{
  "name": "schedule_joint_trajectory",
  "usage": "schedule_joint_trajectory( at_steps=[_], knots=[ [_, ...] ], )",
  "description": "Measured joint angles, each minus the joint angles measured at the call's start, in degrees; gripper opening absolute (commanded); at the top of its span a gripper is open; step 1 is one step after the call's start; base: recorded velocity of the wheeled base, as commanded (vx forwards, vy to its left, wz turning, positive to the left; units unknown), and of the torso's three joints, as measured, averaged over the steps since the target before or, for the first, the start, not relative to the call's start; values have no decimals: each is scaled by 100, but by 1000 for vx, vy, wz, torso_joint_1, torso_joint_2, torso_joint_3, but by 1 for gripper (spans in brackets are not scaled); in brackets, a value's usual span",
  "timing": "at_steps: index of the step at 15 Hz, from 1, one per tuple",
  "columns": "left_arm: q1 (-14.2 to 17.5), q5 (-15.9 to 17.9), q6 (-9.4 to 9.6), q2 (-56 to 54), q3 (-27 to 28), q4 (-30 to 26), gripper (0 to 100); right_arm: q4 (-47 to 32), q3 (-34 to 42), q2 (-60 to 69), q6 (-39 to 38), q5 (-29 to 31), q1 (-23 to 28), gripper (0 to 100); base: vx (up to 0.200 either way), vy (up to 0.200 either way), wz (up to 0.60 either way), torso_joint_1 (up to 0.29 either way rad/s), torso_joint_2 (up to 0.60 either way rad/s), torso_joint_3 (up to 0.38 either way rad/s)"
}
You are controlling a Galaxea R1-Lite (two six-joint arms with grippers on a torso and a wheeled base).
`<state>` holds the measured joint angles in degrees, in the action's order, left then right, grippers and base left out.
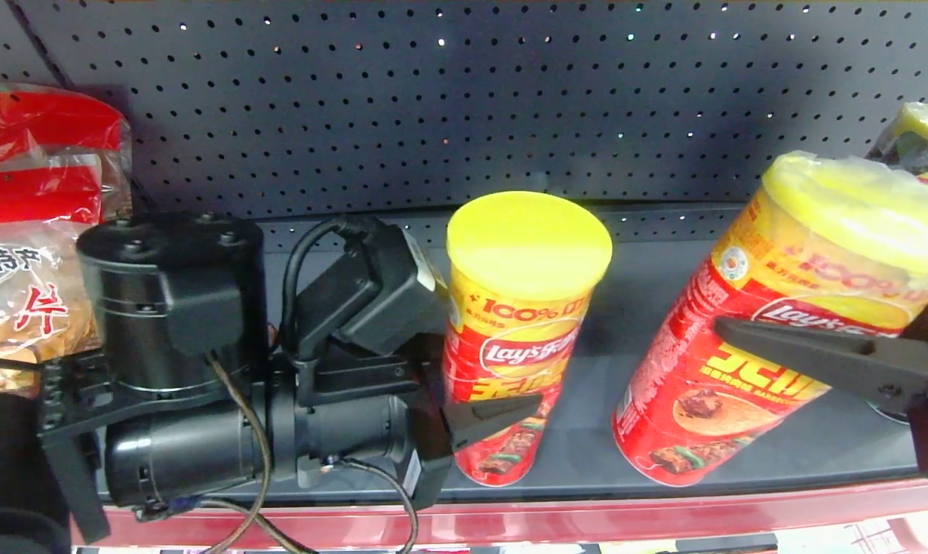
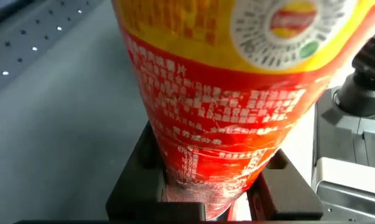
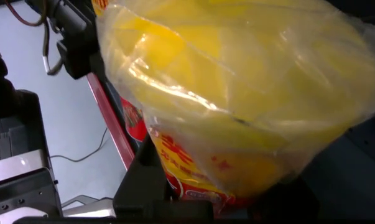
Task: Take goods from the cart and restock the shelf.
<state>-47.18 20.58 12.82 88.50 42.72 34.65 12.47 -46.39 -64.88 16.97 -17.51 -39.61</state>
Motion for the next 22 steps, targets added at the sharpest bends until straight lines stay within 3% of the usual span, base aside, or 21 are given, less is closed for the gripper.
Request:
schedule_joint_trajectory(
  at_steps=[6,14,21,22],
  knots=[
    [68,0,1,251,-112,44,0,-2,-39,5,-37,-4,0,0,0,0,0,0,0,0],
    [405,-24,6,290,-187,17,0,-2,-13,5,-39,-4,0,0,0,0,0,0,0,0],
    [402,-39,12,304,-201,20,0,-2,-35,-28,-39,-12,0,0,0,0,0,0,0,0],
    [402,-39,20,304,-206,17,100,-2,-35,-28,-39,-12,0,0,0,0,0,0,0,0]
  ],
)
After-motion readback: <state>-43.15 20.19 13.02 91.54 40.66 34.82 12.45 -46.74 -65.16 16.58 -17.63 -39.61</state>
